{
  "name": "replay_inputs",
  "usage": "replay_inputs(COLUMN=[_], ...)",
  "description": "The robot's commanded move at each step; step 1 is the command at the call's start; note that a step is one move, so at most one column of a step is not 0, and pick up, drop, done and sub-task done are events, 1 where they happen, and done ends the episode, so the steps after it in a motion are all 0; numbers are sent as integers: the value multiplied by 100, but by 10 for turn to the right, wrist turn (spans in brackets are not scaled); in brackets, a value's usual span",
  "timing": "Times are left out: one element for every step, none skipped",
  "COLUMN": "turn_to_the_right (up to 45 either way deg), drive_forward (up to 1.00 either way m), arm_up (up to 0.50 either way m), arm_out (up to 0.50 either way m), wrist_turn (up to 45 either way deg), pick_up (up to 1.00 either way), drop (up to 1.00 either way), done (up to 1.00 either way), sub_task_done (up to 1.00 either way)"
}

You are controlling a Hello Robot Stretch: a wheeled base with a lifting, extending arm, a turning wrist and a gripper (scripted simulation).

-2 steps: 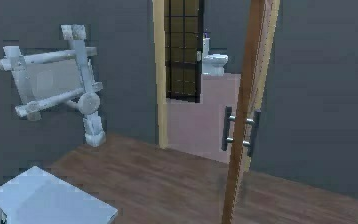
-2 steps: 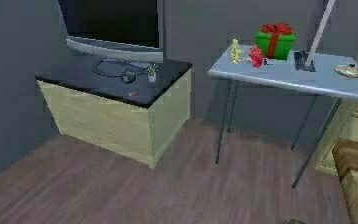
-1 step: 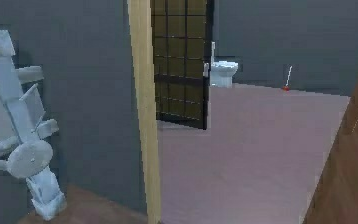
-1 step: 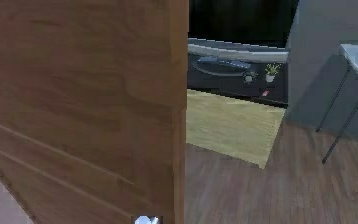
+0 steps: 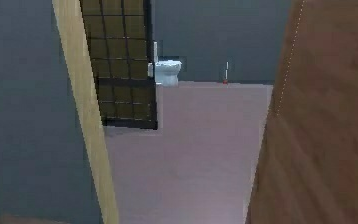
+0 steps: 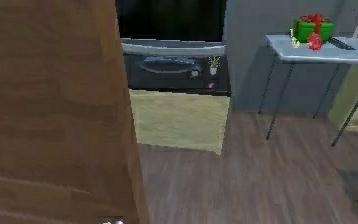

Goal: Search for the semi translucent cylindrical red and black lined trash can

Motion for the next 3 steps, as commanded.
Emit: replay_inputs(turn_to_the_right=[0, 0, 450], drive_forward=[100, 20, 0], arm_up=[0, 0, 0], arm_out=[0, 0, 0], wrist_turn=[0, 0, 0], pick_up=[0, 0, 0], drop=[0, 0, 0], done=[0, 0, 0], sub_task_done=[0, 0, 0])
